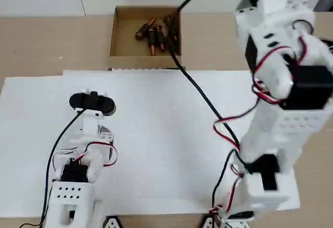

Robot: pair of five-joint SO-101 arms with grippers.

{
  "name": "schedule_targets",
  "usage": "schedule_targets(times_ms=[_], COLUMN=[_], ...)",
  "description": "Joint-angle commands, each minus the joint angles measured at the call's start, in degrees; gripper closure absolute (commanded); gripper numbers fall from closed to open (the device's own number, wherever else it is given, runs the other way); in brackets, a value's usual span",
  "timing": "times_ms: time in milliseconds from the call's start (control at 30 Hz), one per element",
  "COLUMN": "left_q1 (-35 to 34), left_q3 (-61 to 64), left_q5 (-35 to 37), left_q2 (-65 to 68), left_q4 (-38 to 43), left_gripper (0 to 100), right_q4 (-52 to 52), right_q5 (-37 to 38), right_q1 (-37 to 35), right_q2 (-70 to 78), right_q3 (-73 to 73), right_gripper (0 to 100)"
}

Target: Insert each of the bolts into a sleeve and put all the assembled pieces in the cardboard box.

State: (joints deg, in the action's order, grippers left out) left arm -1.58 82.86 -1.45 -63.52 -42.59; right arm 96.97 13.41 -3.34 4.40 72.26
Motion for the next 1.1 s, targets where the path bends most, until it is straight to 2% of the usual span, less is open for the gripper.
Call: schedule_targets(times_ms=[0, 233, 367, 733, 1067], left_q1=[-0.26, -0.26, -0.26, -0.26, -0.26], left_q3=[-0.31, -0.31, -0.31, -0.31, -0.31], left_q5=[-0.18, -0.18, -0.18, -0.18, -0.18], left_q2=[-0.53, -0.53, -0.53, -0.53, -0.53], left_q4=[1.41, 1.41, 1.41, 1.41, 1.41], left_gripper=[99, 99, 99, 99, 99], right_q4=[-0.31, -1.89, -7.87, -37.05, -47.96], right_q5=[-4.04, -13.45, -17.41, -17.14, -17.05], right_q1=[1.01, 1.10, 1.10, 1.63, 6.02], right_q2=[-12.44, -29.41, -37.49, -62.81, -79.60], right_q3=[-15.47, -45.36, -62.24, -117.36, -143.74], right_gripper=[99.6, 99.5, 99.5, 99.5, 99.5])
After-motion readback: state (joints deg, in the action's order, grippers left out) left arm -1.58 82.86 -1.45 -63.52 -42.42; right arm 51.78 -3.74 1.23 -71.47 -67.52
